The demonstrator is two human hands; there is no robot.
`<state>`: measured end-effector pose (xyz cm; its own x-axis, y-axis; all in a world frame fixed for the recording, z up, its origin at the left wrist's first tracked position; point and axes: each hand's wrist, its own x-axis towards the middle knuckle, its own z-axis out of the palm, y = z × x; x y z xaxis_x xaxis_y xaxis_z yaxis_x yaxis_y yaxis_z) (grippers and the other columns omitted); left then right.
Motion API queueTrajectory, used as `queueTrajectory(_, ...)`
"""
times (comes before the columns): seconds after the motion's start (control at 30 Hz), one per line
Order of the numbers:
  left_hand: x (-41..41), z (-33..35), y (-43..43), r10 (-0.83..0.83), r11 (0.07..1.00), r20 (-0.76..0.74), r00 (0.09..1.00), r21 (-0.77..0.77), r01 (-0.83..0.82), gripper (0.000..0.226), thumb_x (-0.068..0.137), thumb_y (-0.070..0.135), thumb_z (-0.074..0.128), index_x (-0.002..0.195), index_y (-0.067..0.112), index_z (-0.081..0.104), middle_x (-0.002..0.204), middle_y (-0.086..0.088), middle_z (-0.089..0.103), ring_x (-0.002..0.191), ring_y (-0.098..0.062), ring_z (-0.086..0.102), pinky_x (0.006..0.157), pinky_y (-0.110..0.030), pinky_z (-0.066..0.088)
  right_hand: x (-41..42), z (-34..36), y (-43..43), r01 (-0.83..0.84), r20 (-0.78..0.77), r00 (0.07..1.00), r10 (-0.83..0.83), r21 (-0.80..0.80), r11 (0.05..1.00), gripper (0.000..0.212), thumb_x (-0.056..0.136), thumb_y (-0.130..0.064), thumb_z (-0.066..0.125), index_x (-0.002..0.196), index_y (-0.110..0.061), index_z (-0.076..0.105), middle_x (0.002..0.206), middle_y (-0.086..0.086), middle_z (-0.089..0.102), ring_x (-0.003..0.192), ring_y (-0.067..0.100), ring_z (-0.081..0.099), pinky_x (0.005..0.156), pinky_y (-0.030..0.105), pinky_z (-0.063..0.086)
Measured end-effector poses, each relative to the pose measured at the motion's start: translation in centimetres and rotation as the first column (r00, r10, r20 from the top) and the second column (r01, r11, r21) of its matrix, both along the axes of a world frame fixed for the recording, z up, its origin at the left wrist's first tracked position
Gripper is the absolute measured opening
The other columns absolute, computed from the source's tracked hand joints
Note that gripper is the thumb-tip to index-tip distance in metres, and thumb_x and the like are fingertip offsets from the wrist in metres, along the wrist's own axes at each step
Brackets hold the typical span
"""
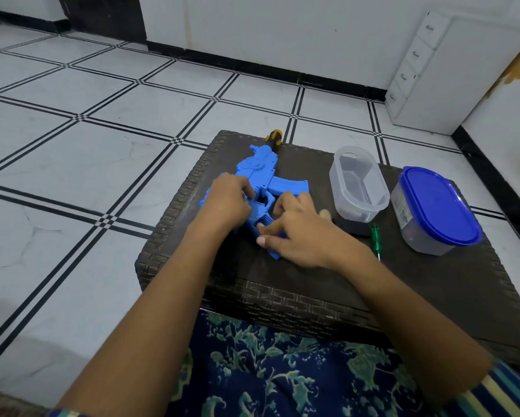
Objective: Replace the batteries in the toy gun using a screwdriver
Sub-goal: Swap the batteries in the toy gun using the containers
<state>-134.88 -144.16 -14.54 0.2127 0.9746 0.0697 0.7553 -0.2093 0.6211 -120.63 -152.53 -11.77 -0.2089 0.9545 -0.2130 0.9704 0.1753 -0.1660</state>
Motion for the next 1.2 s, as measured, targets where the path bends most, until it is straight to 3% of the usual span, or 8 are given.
queueTrajectory(0.3, 0.9, -0.7, -0.5, 0.006, 0.991, -0.059, 0.998, 0.130, 0.002, 0.024, 0.082, -0.002, 0.054, 0.095, 0.012, 0.068, 0.098, -0.007, 0.049, 0.092, -0.027, 0.054, 0.074, -0.032, 0.039, 1.3, -0.1, -0.1, 0.075, -0.207, 0.976, -0.071, 0.014, 0.997, 0.035, 0.096, -0.050, 0.047, 0.076, -0.031, 0.068, 0.123, -0.005, 0.043, 0.118, 0.014, 0.034, 0.092, 0.049, 0.037)
queueTrajectory(0.43, 2.5, -0.6, -0.9, -0.091, 0.964, 0.020, 0.996, 0.251, 0.083, 0.022, 0.088, 0.002, 0.052, 0.098, 0.012, 0.069, 0.101, -0.005, 0.060, 0.097, -0.026, 0.057, 0.085, -0.044, 0.046, 6.8, 2.6, 1.7, 0.451, -0.533, 0.803, -0.266, 0.254, 0.856, 0.015, 0.089, -0.016, 0.065, 0.098, -0.016, 0.076, 0.096, -0.003, 0.072, 0.090, 0.011, 0.063, 0.088, 0.027, 0.050)
queueTrajectory(0.57, 4.4, -0.6, -1.1, -0.210, 0.944, 0.070, 0.975, 0.275, 0.183, 0.021, 0.090, 0.005, 0.053, 0.102, 0.011, 0.069, 0.100, -0.004, 0.064, 0.097, -0.025, 0.058, 0.085, -0.041, 0.047, 13.8, 4.3, 5.6, 0.592, -0.150, 0.806, -0.573, 0.170, 0.788, 0.013, 0.075, -0.006, 0.071, 0.088, -0.007, 0.073, 0.090, 0.012, 0.073, 0.078, 0.026, 0.070, 0.078, 0.037, 0.060)
queueTrajectory(0.67, 5.0, -0.9, -1.0, -0.224, 0.950, 0.038, 0.974, 0.234, 0.209, 0.023, 0.091, 0.006, 0.051, 0.103, 0.014, 0.068, 0.103, -0.002, 0.065, 0.100, -0.023, 0.058, 0.087, -0.041, 0.048, 14.7, 3.2, 7.7, 0.476, 0.094, 0.879, -0.468, -0.086, 0.875, 0.018, 0.078, -0.010, 0.073, 0.096, -0.009, 0.073, 0.095, 0.009, 0.071, 0.083, 0.024, 0.071, 0.078, 0.035, 0.060)
queueTrajectory(0.8, 4.6, -0.8, -0.7, -0.184, 0.968, 0.038, 0.982, 0.180, 0.174, 0.025, 0.092, 0.008, 0.049, 0.105, 0.016, 0.068, 0.105, -0.002, 0.065, 0.100, -0.022, 0.058, 0.086, -0.040, 0.048, 14.4, 1.3, 9.2, 0.302, 0.226, 0.936, -0.269, -0.130, 0.944, 0.013, 0.086, -0.006, 0.053, 0.084, -0.005, 0.065, 0.084, 0.010, 0.062, 0.076, 0.027, 0.055, 0.063, 0.030, 0.044)
queueTrajectory(0.9, 4.0, -0.7, -0.5, -0.149, 0.972, 0.049, 0.988, 0.193, 0.137, 0.026, 0.092, 0.008, 0.049, 0.104, 0.017, 0.069, 0.102, -0.002, 0.066, 0.097, -0.021, 0.059, 0.085, -0.037, 0.048, 14.9, 1.8, 8.5, 0.331, 0.033, 0.944, -0.329, -0.115, 0.937, 0.007, 0.083, -0.004, 0.058, 0.086, -0.007, 0.063, 0.082, 0.011, 0.064, 0.067, 0.025, 0.061, 0.057, 0.029, 0.050)
queueTrajectory(1.03, 2.9, -0.4, -0.5, -0.115, 0.979, 0.096, 0.989, 0.181, 0.096, 0.025, 0.091, 0.007, 0.051, 0.103, 0.016, 0.071, 0.101, -0.001, 0.067, 0.085, -0.010, 0.054, 0.079, -0.026, 0.043, 13.9, 5.0, 4.9, 0.488, -0.495, 0.783, -0.376, 0.114, 0.865, 0.032, 0.086, 0.002, 0.061, 0.115, -0.011, 0.061, 0.088, 0.010, 0.066, 0.062, 0.020, 0.070, 0.054, 0.025, 0.059)
queueTrajectory(1.2, 1.4, 0.3, -0.6, -0.025, 0.988, 0.140, 0.990, 0.153, 0.004, 0.023, 0.088, 0.008, 0.055, 0.100, 0.015, 0.073, 0.102, -0.001, 0.070, 0.077, -0.008, 0.052, 0.072, -0.016, 0.035, 6.1, 3.8, -0.8, 0.301, -0.700, 0.660, -0.273, -0.086, 0.950, 0.026, 0.082, -0.007, 0.075, 0.102, -0.014, 0.062, 0.074, 0.005, 0.070, 0.064, 0.013, 0.065, 0.061, 0.029, 0.054)
